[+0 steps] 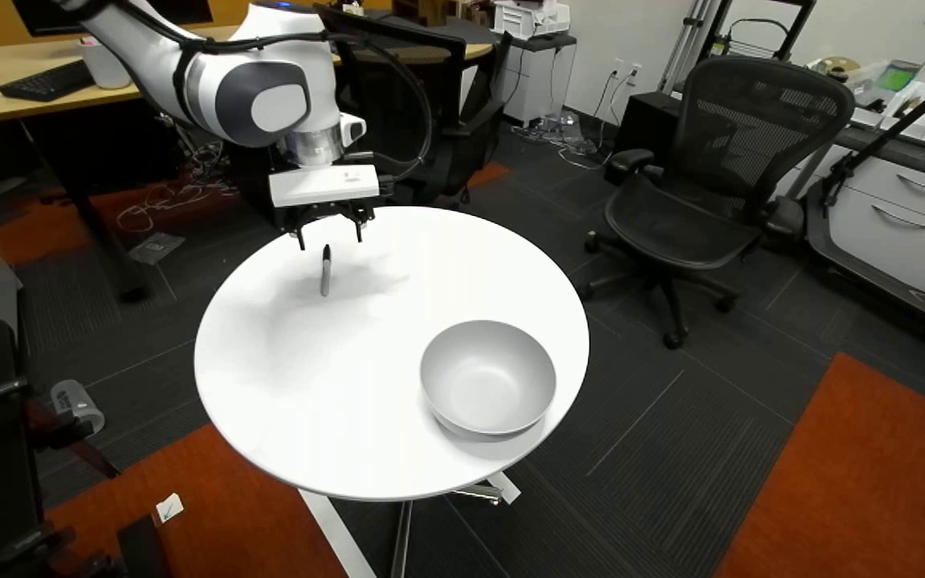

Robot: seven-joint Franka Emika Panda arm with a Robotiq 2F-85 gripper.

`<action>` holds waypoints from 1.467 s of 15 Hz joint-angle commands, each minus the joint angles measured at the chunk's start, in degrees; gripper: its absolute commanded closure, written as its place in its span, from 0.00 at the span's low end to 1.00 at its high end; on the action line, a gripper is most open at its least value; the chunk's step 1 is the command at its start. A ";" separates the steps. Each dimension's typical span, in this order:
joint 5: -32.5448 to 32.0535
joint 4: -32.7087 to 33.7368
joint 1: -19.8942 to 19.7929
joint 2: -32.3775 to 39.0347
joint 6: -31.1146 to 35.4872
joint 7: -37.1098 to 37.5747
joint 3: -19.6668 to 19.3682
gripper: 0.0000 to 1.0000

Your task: Move the pen to the right

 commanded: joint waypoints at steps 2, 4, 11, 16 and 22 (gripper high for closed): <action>0.67 4.56 -0.64 4.10 -0.91 -1.26 1.15 0.00; 0.17 6.00 0.01 5.51 -1.53 -0.24 0.52 0.00; -0.05 9.86 0.66 9.51 -3.81 1.19 -0.38 0.32; 0.26 11.96 0.51 10.14 -5.08 1.23 -0.28 0.71; 0.31 11.63 1.14 8.52 -5.96 3.30 -0.93 0.97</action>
